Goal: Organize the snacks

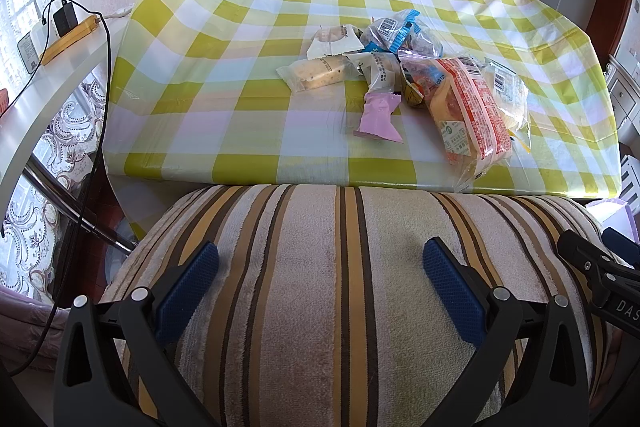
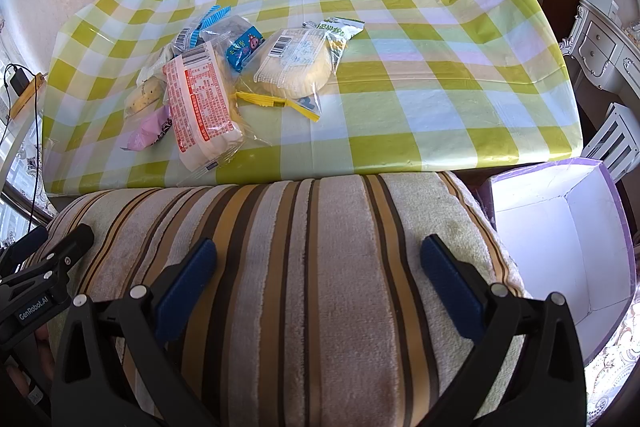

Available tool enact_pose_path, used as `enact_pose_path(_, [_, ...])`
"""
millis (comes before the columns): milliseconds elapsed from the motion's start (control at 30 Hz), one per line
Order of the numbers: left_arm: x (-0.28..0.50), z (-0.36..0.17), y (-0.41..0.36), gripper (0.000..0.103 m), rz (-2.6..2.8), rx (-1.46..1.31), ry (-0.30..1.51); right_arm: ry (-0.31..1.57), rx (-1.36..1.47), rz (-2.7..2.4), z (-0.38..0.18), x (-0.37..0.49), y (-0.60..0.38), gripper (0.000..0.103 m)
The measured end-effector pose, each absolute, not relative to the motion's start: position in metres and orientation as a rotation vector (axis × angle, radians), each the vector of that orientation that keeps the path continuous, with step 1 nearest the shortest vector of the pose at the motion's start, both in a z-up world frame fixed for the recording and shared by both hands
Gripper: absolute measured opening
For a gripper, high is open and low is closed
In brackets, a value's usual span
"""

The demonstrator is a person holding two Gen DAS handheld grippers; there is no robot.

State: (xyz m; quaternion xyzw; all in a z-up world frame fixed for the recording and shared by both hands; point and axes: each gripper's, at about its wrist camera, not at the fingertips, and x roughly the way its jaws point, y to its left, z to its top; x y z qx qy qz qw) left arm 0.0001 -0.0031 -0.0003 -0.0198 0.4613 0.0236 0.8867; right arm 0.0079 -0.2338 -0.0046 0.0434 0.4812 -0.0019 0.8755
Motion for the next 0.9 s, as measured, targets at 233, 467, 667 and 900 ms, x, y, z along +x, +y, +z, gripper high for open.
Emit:
enact_pose_path(233, [0.0000, -0.0003, -0.0030, 0.099, 0.049, -0.041, 0.959, 1.005, 0.090, -0.004, -0.0046, 0.0080, -0.2336, 0.102])
enact_pose_path(467, [0.0005, -0.0005, -0.0029, 0.099, 0.049, -0.042, 0.959, 1.005, 0.090, -0.004, -0.0046, 0.0081, -0.2333, 0.102])
enact_pose_path(667, [0.0001, -0.0003, -0.0029, 0.099, 0.049, -0.042, 0.959, 1.005, 0.089, -0.005, -0.0047, 0.0084, -0.2335, 0.102])
enact_pose_path(900, [-0.0002, 0.0002, -0.0038, 0.099, 0.047, -0.047, 0.952, 1.009, 0.082, -0.004, -0.0051, 0.0086, -0.2324, 0.102])
